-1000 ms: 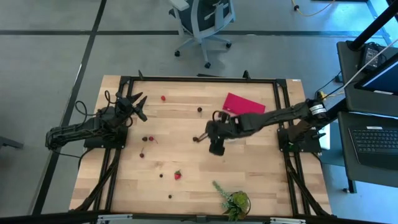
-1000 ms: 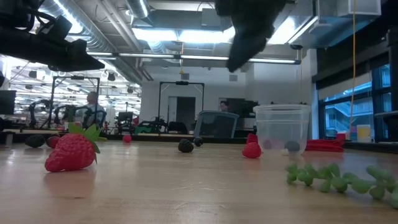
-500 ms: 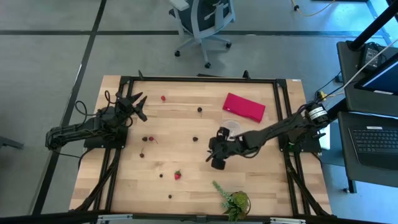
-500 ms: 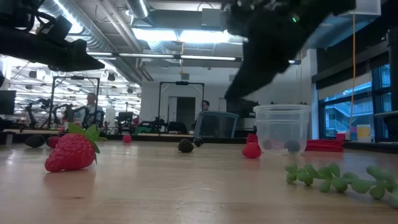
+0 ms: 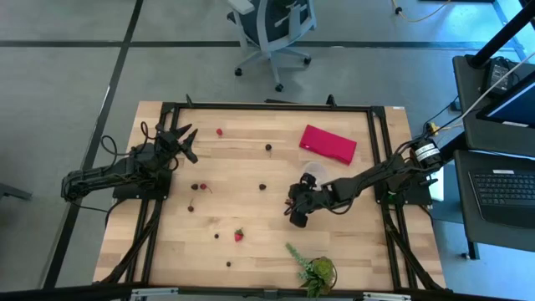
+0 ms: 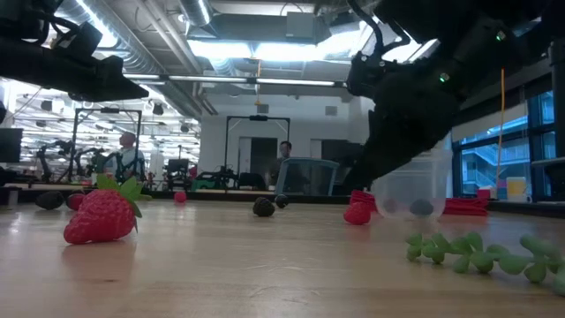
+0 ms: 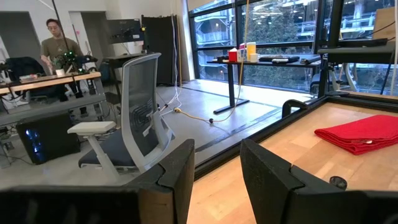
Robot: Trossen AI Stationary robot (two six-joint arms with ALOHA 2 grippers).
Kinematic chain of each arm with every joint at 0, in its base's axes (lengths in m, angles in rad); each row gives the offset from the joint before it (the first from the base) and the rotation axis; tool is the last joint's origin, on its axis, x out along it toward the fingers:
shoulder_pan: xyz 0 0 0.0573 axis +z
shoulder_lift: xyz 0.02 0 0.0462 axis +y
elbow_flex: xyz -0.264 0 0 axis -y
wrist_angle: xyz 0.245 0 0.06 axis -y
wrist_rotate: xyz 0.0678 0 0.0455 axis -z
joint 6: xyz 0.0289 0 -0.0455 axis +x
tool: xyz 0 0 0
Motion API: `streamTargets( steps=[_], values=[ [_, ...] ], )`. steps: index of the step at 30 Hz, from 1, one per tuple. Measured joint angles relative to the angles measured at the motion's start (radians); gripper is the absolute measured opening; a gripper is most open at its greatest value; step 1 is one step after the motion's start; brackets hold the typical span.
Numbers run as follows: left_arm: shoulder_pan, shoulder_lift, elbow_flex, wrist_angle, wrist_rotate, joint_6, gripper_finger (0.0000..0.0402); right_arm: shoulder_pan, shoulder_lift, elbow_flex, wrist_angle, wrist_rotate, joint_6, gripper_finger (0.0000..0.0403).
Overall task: Pick and placing Produce into tupperware
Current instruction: Put the bottom red raspberry into the transparent container
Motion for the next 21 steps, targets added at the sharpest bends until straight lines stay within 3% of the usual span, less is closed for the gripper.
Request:
streamTargets(
  steps=[14,21],
  values=[
    [0.0,0.0,0.0,0.0,0.0,0.0,0.0124,0.001,0.0,-0.003,0.01,-0.001,-0.006,0.0184],
    [0.0,0.0,0.0,0.0,0.0,0.0,0.0124,0.007,0.002,-0.003,0.01,-0.056,-0.031,0.0184]
  ],
)
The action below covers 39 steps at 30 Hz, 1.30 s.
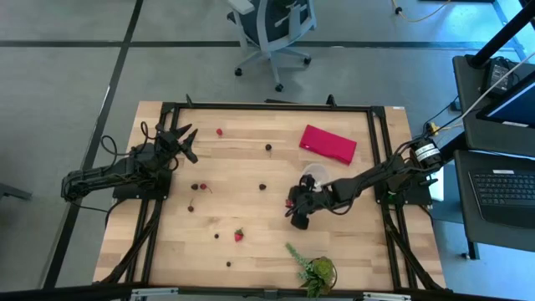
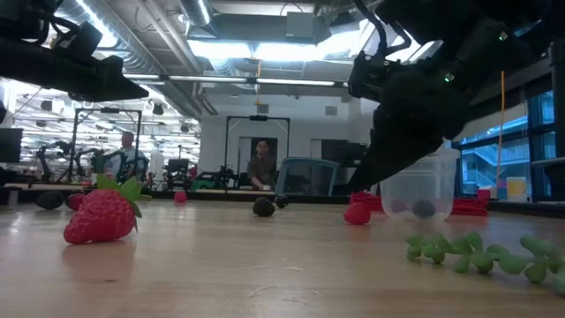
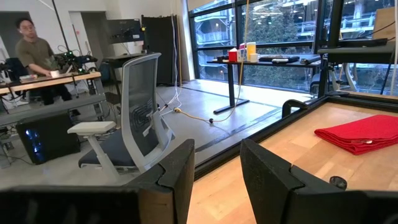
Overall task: Pick and placing Produce into tupperware
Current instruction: Put the bottom red raspberry into the transparent container
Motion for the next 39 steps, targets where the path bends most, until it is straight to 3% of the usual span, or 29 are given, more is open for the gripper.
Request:
streamTargets(
  steps=[26,36,39],
  values=[
    [0.0,0.0,0.0,0.0,0.0,0.0,0.0124,0.0,0.044,0.046,-0.026,0.002,-0.026,0.0184],
    [0.0,0.0,0.0,0.0,0.0,0.0,0.0124,0.0,0.043,0.115,-0.124,0.002,-0.028,0.0184],
    [0.0,0.0,0.0,0.0,0.0,0.0,0.0124,0.0,0.043,0.184,-0.24,0.002,-0.031,0.0184]
  ],
)
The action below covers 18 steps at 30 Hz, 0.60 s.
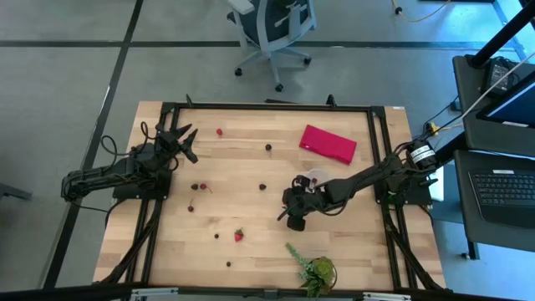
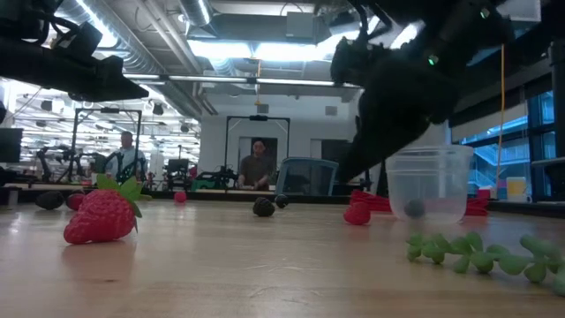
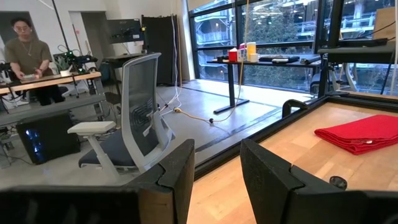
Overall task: Pick and placing Produce into tupperware
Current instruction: Put the bottom red raspberry into the transparent container
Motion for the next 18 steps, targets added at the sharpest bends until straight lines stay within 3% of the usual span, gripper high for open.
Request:
streamTargets(
  steps=[3,7,14,18],
  values=[
    [0.0,0.0,0.0,0.0,0.0,0.0,0.0124,-0.012,0.0,0.107,-0.207,-0.004,0.029,0.0184],
    [0.0,0.0,0.0,0.0,0.0,0.0,0.0124,-0.019,0.006,0.226,-0.433,-0.007,-0.089,0.0184],
    [0.0,0.0,0.0,0.0,0.0,0.0,0.0124,-0.034,0.018,0.246,-0.448,-0.167,-0.421,0.0184],
    [0.0,0.0,0.0,0.0,0.0,0.0,0.0124,-0.04,0.044,0.244,-0.437,-0.173,-0.585,0.0184]
  ],
)
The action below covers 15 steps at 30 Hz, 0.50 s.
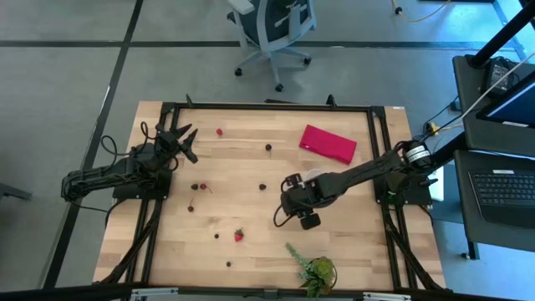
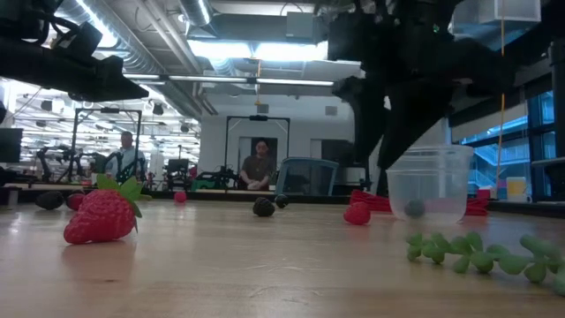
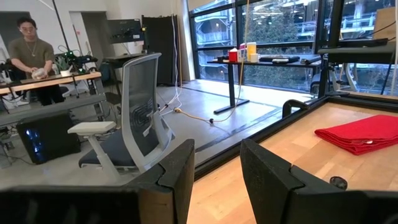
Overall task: Pick and placing Produce into tupperware
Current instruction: Put the bottom red raspberry into the transparent container
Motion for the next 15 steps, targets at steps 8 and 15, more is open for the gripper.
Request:
streamTargets(
  steps=[8,15],
  values=[
    [0.0,0.0,0.0,-0.001,0.0,0.0,0.0124,-0.04,0.101,0.001,0.018,0.003,-0.083,0.0184],
    [0.0,0.0,0.0,-0.001,0.0,0.0,0.0124,-0.041,0.143,0.001,0.021,0.001,-0.121,0.0184]
  ],
)
